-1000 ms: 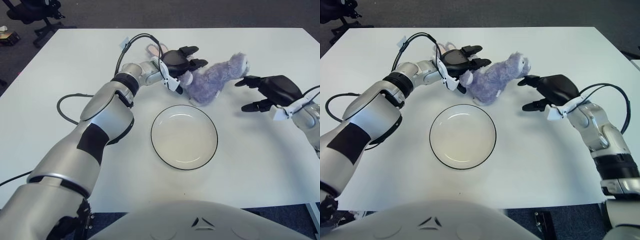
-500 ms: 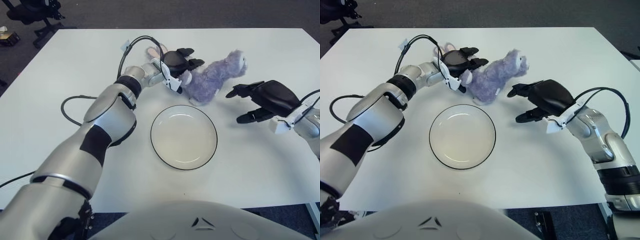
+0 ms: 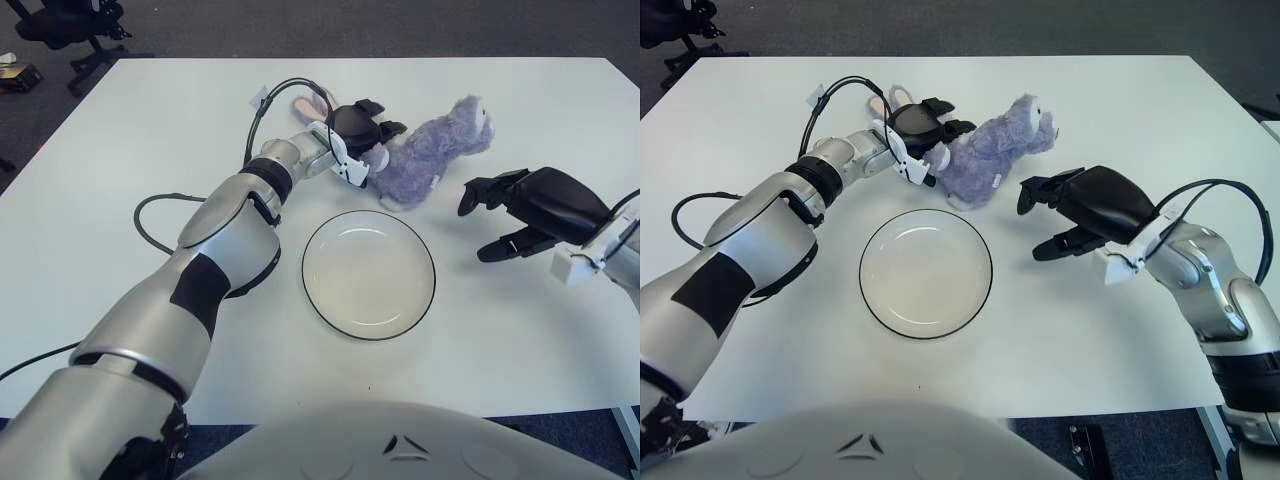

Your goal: Put the doll into the plate.

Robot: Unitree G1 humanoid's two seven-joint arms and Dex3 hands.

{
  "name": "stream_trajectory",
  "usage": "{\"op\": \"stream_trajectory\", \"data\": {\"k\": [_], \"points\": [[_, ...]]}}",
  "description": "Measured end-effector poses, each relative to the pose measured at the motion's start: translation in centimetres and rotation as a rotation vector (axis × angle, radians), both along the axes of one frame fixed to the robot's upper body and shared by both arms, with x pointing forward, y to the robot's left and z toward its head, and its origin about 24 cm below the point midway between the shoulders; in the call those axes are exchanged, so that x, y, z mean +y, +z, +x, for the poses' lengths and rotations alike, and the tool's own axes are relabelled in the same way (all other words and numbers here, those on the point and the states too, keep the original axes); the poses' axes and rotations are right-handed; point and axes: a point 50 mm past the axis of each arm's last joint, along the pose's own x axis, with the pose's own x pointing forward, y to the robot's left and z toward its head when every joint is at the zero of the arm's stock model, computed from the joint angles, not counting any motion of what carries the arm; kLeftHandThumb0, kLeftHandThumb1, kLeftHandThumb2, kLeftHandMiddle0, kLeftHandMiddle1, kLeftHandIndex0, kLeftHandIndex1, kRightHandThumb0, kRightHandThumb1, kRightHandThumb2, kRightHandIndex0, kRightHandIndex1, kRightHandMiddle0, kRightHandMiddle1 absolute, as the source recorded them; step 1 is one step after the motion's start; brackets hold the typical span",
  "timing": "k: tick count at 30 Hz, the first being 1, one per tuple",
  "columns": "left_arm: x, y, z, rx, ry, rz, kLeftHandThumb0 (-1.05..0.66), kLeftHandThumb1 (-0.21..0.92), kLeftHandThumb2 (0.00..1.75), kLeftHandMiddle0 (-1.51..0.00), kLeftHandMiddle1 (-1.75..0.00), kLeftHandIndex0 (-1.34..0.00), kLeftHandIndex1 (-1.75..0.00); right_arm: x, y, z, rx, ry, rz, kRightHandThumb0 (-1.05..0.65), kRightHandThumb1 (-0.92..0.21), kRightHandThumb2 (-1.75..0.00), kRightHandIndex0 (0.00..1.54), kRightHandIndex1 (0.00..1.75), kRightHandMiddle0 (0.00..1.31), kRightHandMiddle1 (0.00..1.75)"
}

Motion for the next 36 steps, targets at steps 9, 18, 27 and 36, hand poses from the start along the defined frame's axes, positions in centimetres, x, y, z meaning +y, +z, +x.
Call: {"op": "stream_trajectory", "data": {"k": [9,18,27,36], "points": [[0.3,-0.1,0.1,-0.029,0.008,0.029,-0.18,0.84,0.02,-0.25,-1.74,-0.27,-1.57,0.2,0.8,-0.8,0.016,0.026,0.03,-0.36,-0.92,-0.34,0.72,0.87,0.38,1.54],[0.7,-0.4,0.2,-0.027,0.034,0.021,-0.02,0.88,0.03,-0.54,-1.75,-0.51,-1.73,0.0,0.9,-0.9,0.025,0.023,0.029,-0.36,-0.92,-0.32,0.74,0.87,0.4,1.52],[0.9,-0.6,0.3,-0.021,0.047,0.013,0.05,0.89,0.03,-0.62,-1.75,-0.56,-1.75,-0.1,0.9,-0.9,0.034,0.023,0.028,-0.36,-0.92,-0.32,0.76,0.84,0.41,1.52],[2.2,-0.8,0.6,0.021,0.11,-0.033,0.18,0.91,0.05,-0.71,-1.75,-0.59,-1.75,-0.1,0.7,-0.9,0.048,0.017,0.056,-0.36,-0.92,-0.32,0.78,0.8,0.41,1.52]]}}
